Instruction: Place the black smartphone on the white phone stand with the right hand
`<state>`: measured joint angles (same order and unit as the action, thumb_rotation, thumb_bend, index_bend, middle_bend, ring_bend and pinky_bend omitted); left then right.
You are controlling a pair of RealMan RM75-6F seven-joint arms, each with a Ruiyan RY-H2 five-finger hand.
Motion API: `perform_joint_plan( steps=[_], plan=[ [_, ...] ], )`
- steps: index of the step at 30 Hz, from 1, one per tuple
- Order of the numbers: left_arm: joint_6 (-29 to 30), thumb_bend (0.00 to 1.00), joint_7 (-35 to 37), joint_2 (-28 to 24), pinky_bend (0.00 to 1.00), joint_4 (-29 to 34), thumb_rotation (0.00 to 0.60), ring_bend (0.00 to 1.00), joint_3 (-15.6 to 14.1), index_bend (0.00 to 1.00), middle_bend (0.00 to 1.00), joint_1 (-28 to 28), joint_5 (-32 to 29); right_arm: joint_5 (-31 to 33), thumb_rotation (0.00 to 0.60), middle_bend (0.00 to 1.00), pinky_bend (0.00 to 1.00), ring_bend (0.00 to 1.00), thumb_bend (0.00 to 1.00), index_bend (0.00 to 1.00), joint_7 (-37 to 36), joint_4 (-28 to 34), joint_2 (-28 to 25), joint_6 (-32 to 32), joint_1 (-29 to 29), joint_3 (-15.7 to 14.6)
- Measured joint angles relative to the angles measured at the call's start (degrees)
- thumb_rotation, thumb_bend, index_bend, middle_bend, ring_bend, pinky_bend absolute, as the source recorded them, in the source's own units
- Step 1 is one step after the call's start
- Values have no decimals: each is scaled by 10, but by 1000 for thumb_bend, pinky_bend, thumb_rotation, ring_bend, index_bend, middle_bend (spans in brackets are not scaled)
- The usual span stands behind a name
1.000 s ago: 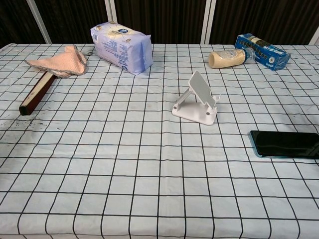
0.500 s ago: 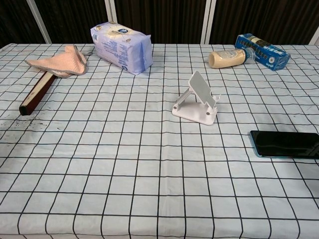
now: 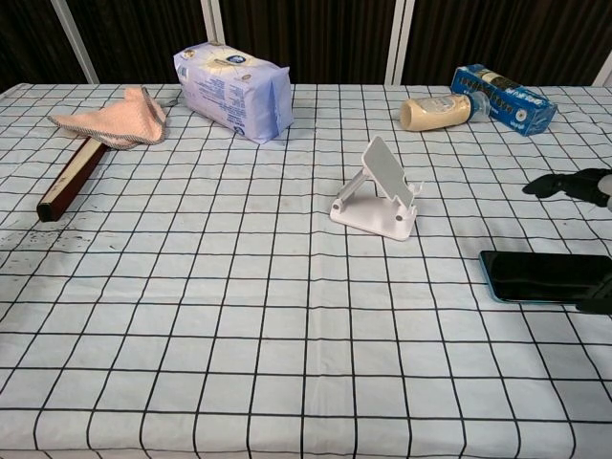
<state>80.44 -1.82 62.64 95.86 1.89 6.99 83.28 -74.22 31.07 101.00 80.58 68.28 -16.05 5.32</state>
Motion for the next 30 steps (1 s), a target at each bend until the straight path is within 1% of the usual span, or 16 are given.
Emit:
perform_joint_plan(
  steps=[9, 13, 21, 30],
  plan=[
    [-3, 0, 3, -1, 0, 0, 600, 0, 1, 0, 0, 1, -3, 71, 600, 167, 136, 91, 157, 234, 33, -32, 36, -19, -24, 17],
    [-4, 0, 2, -1, 0, 1, 600, 0, 1, 0, 0, 2, -4, 96, 600, 170, 137, 91, 157, 244, 41, -43, 47, -24, -31, 20],
    [-6, 0, 1, -1, 0, 1, 600, 0, 1, 0, 0, 2, -7, 130, 600, 175, 136, 91, 216, 286, 48, -66, 64, -32, -44, 25],
    [-8, 0, 1, -1, 0, 2, 600, 0, 1, 0, 0, 3, -10, 166, 600, 175, 136, 91, 222, 287, 56, -81, 72, -38, -55, 28]
  ],
)
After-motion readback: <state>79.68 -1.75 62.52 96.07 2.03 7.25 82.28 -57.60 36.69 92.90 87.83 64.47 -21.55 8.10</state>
